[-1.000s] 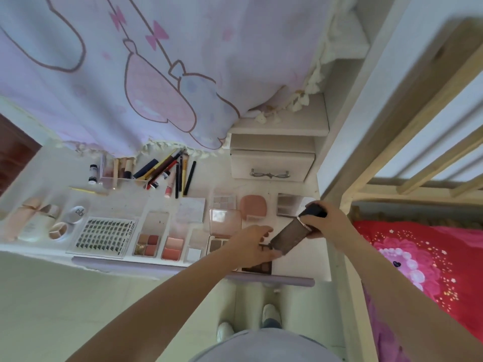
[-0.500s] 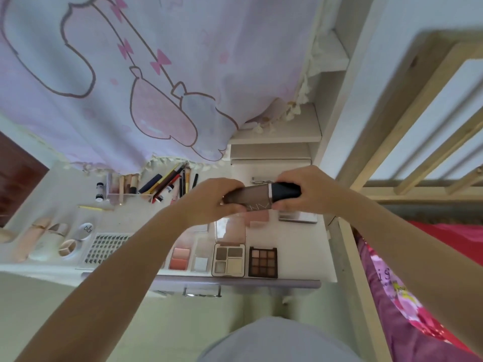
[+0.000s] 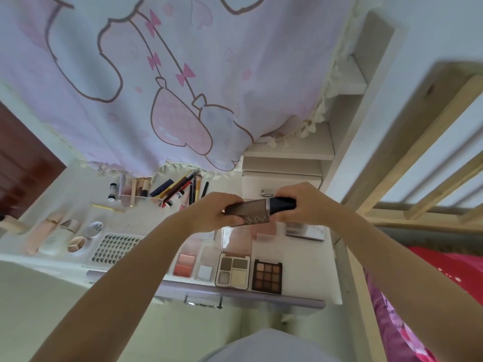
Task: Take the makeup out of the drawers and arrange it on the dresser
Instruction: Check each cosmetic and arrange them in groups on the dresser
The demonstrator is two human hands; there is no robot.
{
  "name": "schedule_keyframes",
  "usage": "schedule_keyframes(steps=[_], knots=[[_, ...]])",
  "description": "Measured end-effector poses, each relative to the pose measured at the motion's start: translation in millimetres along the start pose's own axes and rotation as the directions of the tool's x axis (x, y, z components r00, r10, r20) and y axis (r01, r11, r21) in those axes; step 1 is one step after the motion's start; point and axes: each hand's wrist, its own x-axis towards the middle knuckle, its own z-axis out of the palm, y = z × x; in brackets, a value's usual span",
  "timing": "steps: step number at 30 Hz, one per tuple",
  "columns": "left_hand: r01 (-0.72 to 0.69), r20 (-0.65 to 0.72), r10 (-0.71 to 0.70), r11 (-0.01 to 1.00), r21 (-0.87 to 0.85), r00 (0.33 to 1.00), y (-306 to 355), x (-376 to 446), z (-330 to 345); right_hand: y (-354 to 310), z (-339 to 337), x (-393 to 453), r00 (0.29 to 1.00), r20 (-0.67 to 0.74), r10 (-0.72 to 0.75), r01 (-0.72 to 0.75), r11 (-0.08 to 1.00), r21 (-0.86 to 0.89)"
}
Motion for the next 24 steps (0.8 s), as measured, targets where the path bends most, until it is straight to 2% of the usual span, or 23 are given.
schedule_keyframes(steps=[2,4,5,7,11,20,24], knots=[[0.058,0.004,-0.059,0.998,0.031,0.998,-16,-10,-4,17,-15,-9,0.992,-0.041,0.121,-0.117,0.99,0.072],[0.156,-0.019,-0.155,0.987,0.029,0.988,-37,-24,-8,36,-37,-22,0.955,-0.115,0.273,-0.248,0.949,0.196],[0.183,-0.022,-0.182,0.983,0.019,0.983,-42,-29,-9,42,-44,-26,0.944,-0.146,0.296,-0.267,0.945,0.188],[0.163,-0.012,-0.163,0.986,0.013,0.987,-39,-27,-6,41,-43,-23,0.954,-0.142,0.264,-0.247,0.961,0.127],[0.081,-0.019,-0.082,0.995,-0.055,0.996,-18,-10,10,22,-15,-5,0.988,-0.008,0.155,-0.154,0.987,0.043],[0.065,0.022,-0.063,0.992,-0.11,0.998,-9,-2,37,26,13,-13,0.984,0.057,0.166,-0.17,0.983,0.071],[0.09,0.036,-0.085,0.982,-0.163,0.996,-4,2,54,36,21,-27,0.964,0.09,0.251,-0.263,0.95,0.169]])
